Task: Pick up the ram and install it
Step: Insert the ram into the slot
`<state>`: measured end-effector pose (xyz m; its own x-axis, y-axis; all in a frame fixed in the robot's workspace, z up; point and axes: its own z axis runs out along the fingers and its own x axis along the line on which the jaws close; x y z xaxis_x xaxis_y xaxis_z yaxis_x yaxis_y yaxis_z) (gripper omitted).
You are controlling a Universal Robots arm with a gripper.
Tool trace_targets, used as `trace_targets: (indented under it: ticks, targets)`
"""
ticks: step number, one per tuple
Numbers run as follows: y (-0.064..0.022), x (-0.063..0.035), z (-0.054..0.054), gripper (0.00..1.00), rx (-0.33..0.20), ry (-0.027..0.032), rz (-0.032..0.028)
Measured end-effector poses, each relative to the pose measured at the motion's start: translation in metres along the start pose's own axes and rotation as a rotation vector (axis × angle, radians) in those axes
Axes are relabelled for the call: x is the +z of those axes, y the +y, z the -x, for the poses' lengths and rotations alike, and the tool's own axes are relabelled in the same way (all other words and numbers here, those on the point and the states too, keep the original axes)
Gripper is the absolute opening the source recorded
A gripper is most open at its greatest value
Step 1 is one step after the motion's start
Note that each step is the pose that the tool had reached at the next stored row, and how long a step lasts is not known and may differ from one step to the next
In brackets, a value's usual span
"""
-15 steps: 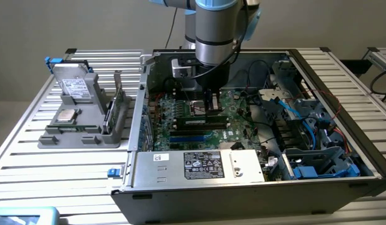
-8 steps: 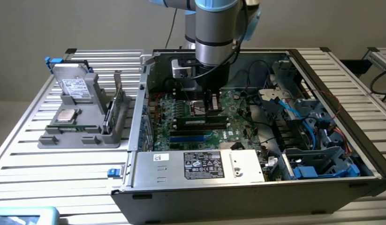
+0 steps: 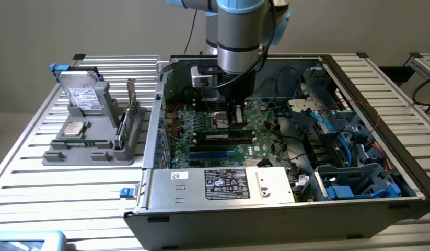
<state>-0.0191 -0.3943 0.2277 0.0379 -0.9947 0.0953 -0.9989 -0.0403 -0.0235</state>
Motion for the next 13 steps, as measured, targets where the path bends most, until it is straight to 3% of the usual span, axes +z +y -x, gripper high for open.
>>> trace_targets:
  ticks: [13]
  targets:
    - [0.0002, 0.0011, -0.0008, 0.13, 0.003, 0.0002, -0.0011]
